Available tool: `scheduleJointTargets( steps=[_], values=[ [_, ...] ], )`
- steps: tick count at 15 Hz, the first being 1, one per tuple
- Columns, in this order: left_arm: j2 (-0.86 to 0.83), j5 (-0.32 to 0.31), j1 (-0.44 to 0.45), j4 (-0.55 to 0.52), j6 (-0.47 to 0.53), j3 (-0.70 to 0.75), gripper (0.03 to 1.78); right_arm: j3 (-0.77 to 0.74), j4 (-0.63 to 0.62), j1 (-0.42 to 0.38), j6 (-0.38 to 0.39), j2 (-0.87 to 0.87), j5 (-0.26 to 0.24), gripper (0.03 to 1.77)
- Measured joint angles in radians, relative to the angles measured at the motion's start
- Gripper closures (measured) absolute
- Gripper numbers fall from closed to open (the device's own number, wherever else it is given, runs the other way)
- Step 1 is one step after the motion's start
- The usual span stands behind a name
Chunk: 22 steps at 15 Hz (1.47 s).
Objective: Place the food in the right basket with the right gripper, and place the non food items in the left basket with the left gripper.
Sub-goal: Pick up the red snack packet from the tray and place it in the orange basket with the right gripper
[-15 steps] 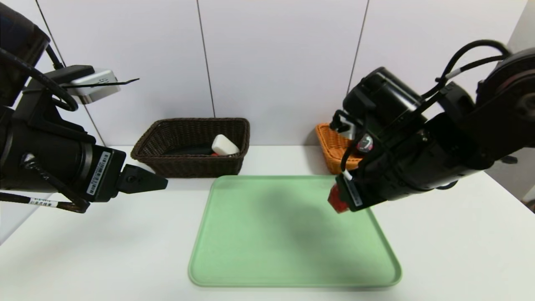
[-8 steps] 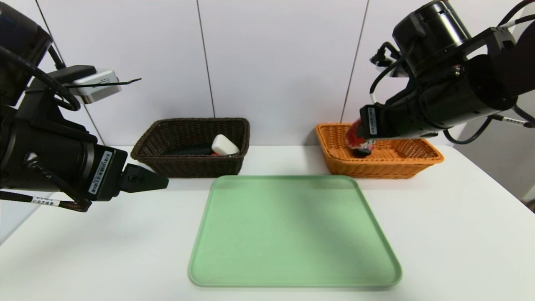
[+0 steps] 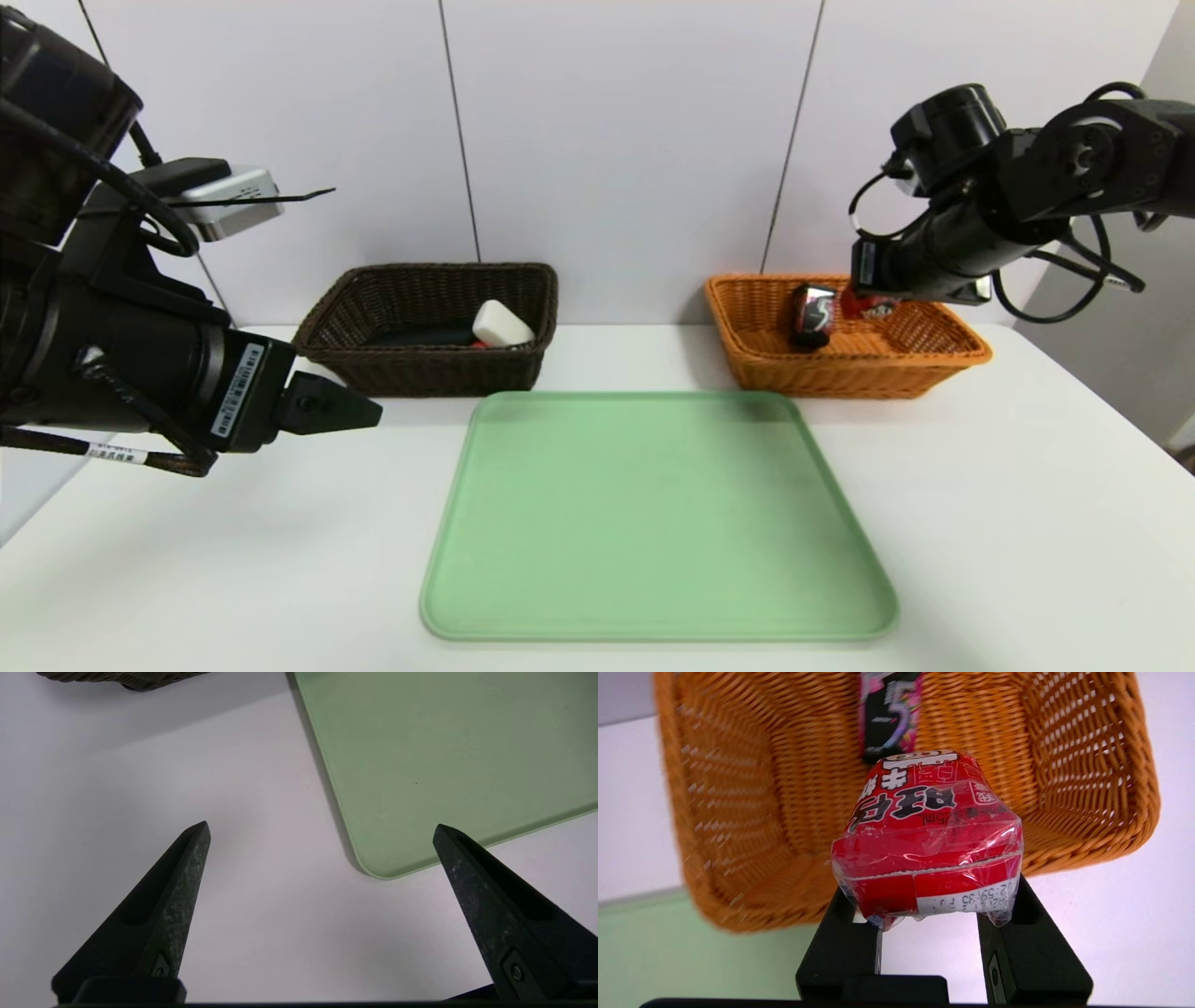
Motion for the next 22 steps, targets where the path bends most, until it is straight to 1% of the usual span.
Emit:
scheduleJointTargets(
  steps=[2, 5, 10, 11, 13, 16, 19, 22],
  values=[
    [0.003, 0.0, 0.0, -0.01, -0.001, -0.007, 0.12, -0.015, -0.045, -0.053, -0.001, 0.046, 0.006, 1.23],
    [0.008, -0.001, 0.0, -0.026, 0.0, -0.002, 0.12, -0.032, -0.081, -0.102, -0.002, 0.1, 0.01, 1.23],
    [0.016, 0.0, 0.0, -0.027, 0.001, -0.007, 0.12, -0.062, -0.084, -0.123, -0.002, 0.163, 0.022, 1.23],
    [0.017, 0.0, 0.0, -0.027, 0.002, -0.007, 0.12, -0.064, -0.083, -0.124, -0.005, 0.17, 0.032, 1.16],
    [0.019, 0.0, 0.0, -0.027, 0.001, -0.007, 0.12, -0.067, -0.083, -0.125, -0.009, 0.18, 0.046, 0.91],
    [0.02, 0.0, 0.0, -0.027, 0.0, -0.006, 0.12, -0.067, -0.082, -0.125, -0.009, 0.195, 0.047, 0.65],
    [0.019, 0.0, 0.0, -0.032, 0.003, -0.006, 0.12, -0.067, -0.079, -0.125, -0.008, 0.19, 0.048, 0.47],
    [0.015, 0.003, 0.004, -0.032, 0.005, -0.01, 0.12, -0.064, -0.067, -0.123, -0.007, 0.131, 0.054, 0.35]
  ],
)
